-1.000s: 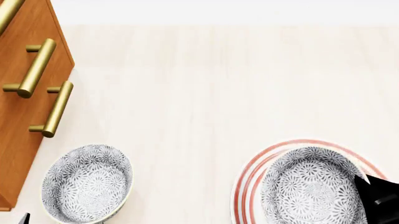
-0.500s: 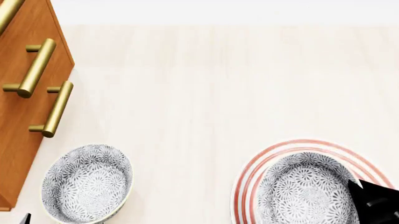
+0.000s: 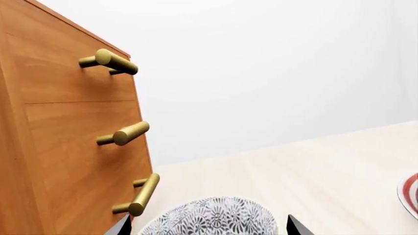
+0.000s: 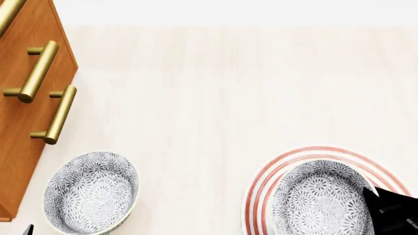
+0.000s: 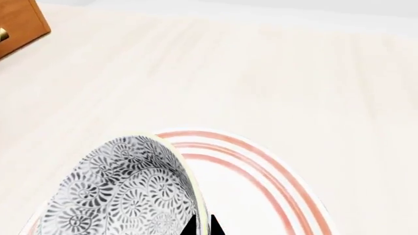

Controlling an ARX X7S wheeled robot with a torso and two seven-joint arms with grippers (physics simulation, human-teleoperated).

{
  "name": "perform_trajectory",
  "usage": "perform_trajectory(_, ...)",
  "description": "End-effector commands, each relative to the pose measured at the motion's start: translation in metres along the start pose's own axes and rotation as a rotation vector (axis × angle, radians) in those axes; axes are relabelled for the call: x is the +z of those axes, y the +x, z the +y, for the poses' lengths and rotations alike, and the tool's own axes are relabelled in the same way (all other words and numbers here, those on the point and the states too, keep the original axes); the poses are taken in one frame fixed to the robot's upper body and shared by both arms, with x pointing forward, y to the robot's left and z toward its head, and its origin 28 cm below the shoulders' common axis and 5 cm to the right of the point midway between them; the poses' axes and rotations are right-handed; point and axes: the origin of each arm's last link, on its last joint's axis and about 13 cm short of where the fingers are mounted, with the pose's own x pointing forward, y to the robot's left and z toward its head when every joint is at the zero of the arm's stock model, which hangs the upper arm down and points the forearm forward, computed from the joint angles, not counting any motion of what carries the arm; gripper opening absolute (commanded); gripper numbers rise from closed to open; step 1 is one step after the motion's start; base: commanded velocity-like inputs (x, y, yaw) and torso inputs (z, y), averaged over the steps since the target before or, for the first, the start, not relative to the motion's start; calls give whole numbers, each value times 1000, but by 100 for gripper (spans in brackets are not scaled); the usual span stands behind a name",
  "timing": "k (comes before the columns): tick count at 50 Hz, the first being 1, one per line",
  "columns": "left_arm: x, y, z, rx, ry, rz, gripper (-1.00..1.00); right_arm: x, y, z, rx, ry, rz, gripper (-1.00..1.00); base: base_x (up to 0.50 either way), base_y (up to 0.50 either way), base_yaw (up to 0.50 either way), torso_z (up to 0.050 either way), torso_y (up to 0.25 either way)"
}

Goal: Pick up the bowl and put it in the front on the plate.

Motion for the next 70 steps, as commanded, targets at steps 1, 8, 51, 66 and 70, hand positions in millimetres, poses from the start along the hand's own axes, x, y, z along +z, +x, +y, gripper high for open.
perform_trajectory(1, 3, 2, -1, -7, 3, -32, 100, -4, 12, 3, 34, -13, -10, -100, 0, 0, 0, 0, 0)
perform_trajectory(8, 2, 2, -2, -10, 4, -29, 100, -7, 14, 2, 21, -10, -1, -100, 0, 0, 0, 0, 0)
perform_trajectory(51, 2, 3, 1, -1, -29, -6, 100, 83, -34, 1, -92, -286, -5, 100, 0, 0, 0, 0, 0)
perform_trajectory(66, 2, 3, 1, -4, -29, -4, 100, 127, -53, 3, -121, -336, -150, 100, 0, 0, 0, 0, 0)
perform_trajectory(70, 2, 3, 1, -4, -29, -4, 100, 131, -58, 3, -127, -344, -164, 100, 0, 0, 0, 0, 0)
